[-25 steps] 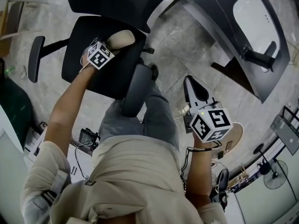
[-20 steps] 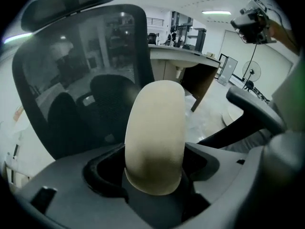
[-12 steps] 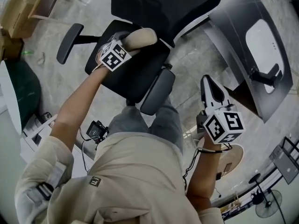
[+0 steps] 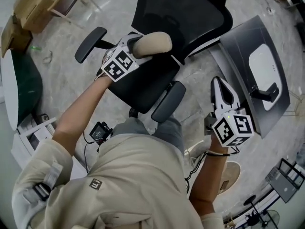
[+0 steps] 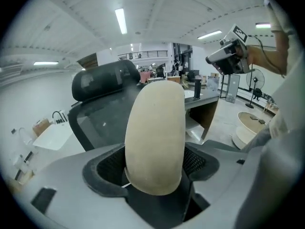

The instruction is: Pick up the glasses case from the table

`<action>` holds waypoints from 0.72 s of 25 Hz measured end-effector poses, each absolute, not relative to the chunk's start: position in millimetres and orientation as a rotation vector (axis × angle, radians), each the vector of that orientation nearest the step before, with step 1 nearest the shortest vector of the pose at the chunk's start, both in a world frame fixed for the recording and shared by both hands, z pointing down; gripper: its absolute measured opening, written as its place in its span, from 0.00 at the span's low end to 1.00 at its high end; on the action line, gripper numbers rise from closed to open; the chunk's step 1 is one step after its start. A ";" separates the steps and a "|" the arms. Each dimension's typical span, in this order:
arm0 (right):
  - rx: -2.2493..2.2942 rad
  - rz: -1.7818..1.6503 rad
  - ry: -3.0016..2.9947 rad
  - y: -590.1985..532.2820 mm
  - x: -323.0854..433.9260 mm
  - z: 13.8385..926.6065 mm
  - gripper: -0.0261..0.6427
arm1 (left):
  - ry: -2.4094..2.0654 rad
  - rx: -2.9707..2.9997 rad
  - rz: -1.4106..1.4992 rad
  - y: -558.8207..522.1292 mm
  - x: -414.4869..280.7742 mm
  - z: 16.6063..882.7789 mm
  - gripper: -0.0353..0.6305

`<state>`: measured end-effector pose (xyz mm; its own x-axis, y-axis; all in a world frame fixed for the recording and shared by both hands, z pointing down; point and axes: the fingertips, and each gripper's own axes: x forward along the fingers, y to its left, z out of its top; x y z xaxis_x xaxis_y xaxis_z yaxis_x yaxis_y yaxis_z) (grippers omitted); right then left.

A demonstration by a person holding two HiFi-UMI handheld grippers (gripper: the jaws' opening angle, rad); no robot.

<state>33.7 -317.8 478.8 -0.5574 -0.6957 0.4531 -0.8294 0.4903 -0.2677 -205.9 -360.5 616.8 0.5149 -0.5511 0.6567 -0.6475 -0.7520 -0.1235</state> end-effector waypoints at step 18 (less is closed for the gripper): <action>1.295 0.400 -2.656 -307.2 -29.3 367.7 0.07 | -1.320 2.803 0.721 -297.4 -272.9 416.7 0.60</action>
<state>-29.3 -307.2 367.7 -0.6124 -0.7473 0.2577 -0.7901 0.5894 -0.1683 -272.9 -297.4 416.7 0.5528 -0.7401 0.3831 -0.7221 -0.6548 -0.2230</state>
